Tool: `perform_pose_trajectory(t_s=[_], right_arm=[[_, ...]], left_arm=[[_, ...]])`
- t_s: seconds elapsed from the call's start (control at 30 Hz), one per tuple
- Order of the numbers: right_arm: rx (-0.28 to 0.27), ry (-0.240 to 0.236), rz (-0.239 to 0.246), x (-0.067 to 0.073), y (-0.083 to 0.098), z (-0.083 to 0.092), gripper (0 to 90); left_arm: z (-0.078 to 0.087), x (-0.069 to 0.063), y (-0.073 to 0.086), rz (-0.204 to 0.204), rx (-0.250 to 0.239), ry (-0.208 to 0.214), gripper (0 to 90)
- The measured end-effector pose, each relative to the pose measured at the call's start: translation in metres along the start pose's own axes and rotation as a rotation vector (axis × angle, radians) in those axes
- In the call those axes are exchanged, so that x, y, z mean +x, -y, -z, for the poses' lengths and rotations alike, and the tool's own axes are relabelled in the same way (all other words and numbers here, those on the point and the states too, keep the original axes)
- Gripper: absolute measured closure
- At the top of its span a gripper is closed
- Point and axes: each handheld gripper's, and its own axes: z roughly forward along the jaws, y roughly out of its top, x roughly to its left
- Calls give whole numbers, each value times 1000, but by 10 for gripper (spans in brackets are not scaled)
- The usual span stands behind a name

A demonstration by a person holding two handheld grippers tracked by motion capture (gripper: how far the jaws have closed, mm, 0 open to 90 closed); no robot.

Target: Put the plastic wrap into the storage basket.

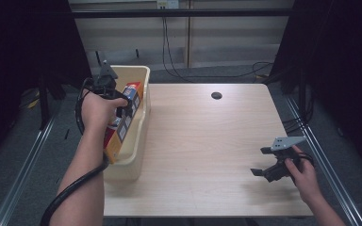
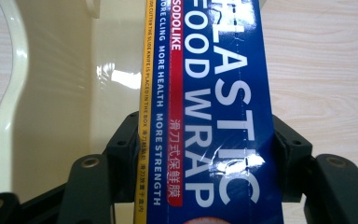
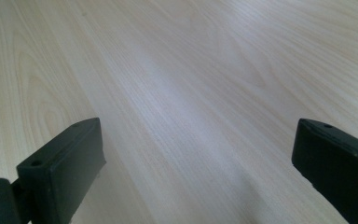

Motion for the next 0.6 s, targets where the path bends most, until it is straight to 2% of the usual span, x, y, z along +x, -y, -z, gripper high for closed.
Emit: perform_pose_trajectory(t_s=[0.23, 0.27, 0.53, 0.6], right_arm=[[1, -2, 1, 0, 0, 0, 19], [0, 0, 0, 0, 0, 0, 19], [4, -2, -3, 0, 0, 0, 19], [2, 1, -1, 0, 0, 0, 19]], left_arm=[[-3, 0, 0, -2, 4, -1, 403], [-5, 0, 1, 11, 4, 5, 404], [-10, 3, 2, 8, 15, 1, 403], [-12, 4, 2, 18, 16, 6, 404]])
